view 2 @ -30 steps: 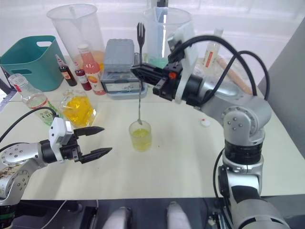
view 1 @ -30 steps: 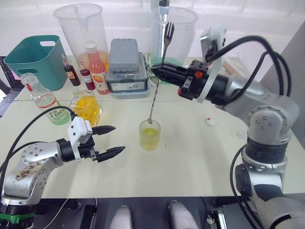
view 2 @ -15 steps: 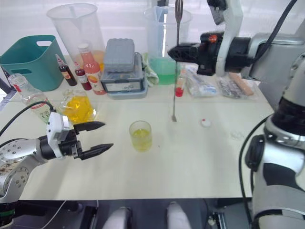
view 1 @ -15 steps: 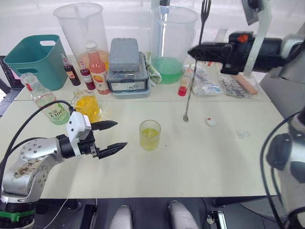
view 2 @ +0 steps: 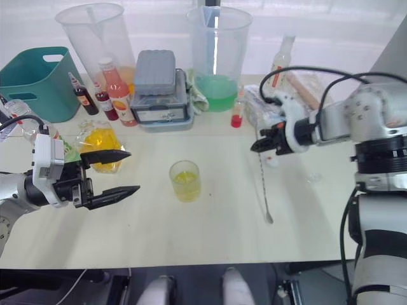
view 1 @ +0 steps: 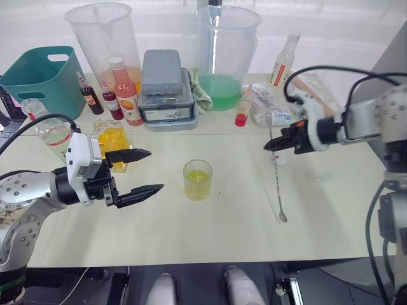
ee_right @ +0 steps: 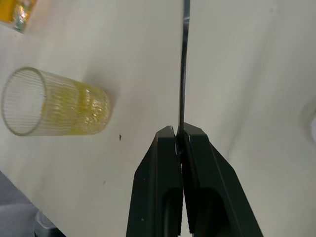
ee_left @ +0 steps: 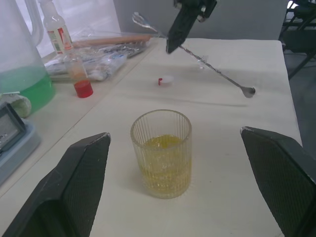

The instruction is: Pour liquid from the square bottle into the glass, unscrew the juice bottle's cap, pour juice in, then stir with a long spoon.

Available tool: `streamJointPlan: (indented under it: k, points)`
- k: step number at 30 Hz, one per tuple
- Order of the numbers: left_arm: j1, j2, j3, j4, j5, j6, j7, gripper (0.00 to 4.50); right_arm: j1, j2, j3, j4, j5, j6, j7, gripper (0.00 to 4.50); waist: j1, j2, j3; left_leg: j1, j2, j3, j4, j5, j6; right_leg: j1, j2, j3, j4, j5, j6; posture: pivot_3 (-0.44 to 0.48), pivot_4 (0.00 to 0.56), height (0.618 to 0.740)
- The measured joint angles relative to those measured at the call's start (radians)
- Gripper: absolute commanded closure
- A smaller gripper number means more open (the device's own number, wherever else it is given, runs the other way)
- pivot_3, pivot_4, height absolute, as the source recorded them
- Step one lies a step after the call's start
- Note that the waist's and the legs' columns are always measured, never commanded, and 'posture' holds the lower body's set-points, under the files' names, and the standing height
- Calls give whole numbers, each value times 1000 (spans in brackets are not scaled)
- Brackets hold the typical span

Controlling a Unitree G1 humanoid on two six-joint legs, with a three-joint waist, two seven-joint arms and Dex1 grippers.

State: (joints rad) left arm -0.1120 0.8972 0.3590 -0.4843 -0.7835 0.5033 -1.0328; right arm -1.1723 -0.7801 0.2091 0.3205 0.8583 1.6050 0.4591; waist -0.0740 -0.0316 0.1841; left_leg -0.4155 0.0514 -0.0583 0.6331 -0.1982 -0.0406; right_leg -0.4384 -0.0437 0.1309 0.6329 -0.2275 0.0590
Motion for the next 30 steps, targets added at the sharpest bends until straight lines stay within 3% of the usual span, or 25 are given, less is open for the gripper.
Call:
streamJointPlan:
  k: [17, 30]
  points:
    - [114, -6, 72, -97, -9, 0, 60, 37, 25, 218, 100, 337, -396, -254, 92, 4500, 1, 0, 0, 0, 0, -1, 1, 0, 0, 1, 0, 0, 0, 1, 0, 0, 150, 739]
    - [119, -2, 71, -68, 1, -4, 37, 0, 15, 162, 81, 293, -462, -219, 213, 78, 1, 0, 0, 0, 0, 0, 1, 0, 0, 1, 0, 0, 1, 1, 0, 0, 150, 739]
